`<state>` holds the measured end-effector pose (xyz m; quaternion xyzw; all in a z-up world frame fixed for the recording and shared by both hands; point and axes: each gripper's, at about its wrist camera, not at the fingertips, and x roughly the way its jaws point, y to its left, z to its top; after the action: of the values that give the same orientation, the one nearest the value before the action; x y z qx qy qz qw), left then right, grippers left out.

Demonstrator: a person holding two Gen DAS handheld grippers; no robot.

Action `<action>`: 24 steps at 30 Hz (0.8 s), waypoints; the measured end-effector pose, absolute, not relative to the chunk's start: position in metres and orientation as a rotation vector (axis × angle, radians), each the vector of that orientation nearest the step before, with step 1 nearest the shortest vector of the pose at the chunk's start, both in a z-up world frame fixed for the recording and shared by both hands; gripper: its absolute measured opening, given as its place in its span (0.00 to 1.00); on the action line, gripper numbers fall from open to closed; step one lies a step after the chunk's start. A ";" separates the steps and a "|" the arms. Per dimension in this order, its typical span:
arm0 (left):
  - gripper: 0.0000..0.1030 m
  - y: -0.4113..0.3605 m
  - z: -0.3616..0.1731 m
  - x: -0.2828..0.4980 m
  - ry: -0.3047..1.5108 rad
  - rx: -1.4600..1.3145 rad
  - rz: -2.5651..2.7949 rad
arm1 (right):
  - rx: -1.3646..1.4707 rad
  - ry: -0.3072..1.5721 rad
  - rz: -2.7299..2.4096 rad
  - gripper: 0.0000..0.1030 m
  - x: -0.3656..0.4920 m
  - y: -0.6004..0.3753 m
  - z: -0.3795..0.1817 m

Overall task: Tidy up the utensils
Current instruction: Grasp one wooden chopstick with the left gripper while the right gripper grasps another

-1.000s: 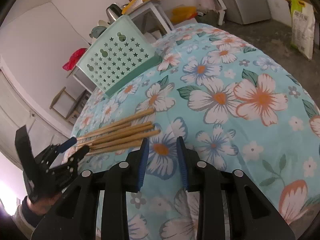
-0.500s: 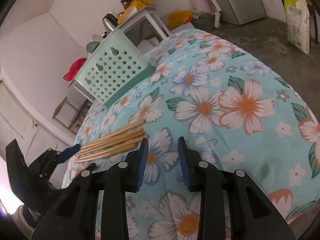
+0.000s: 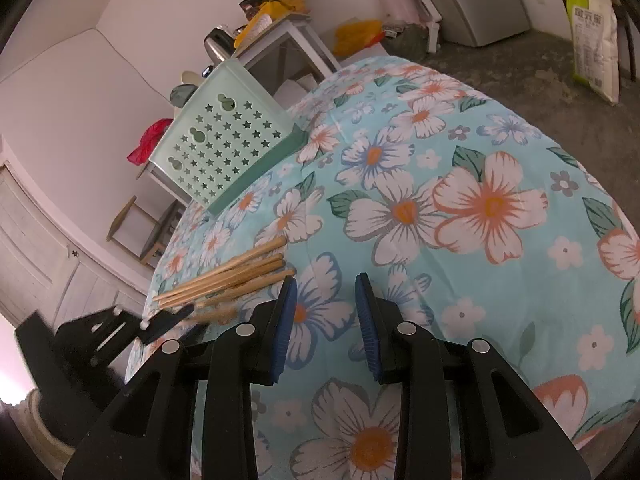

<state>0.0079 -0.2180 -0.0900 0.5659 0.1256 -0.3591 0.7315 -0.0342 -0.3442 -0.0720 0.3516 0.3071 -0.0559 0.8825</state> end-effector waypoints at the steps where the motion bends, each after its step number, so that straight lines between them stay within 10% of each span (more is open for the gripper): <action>1: 0.13 -0.214 -0.089 0.004 0.285 1.248 -0.791 | 0.731 0.640 -0.117 0.30 -0.034 -0.344 -0.072; 16: 0.16 -0.207 -0.097 0.000 0.320 1.201 -0.782 | 0.924 0.711 0.025 0.31 0.000 -0.335 -0.078; 24: 0.16 -0.205 -0.099 -0.005 0.315 1.194 -0.778 | 1.086 0.698 0.040 0.14 0.015 -0.350 -0.094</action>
<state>-0.0047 -0.2046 -0.0986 0.5452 0.1438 -0.3552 0.7455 0.0147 -0.3498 -0.0941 0.5060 0.3252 0.0187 0.7986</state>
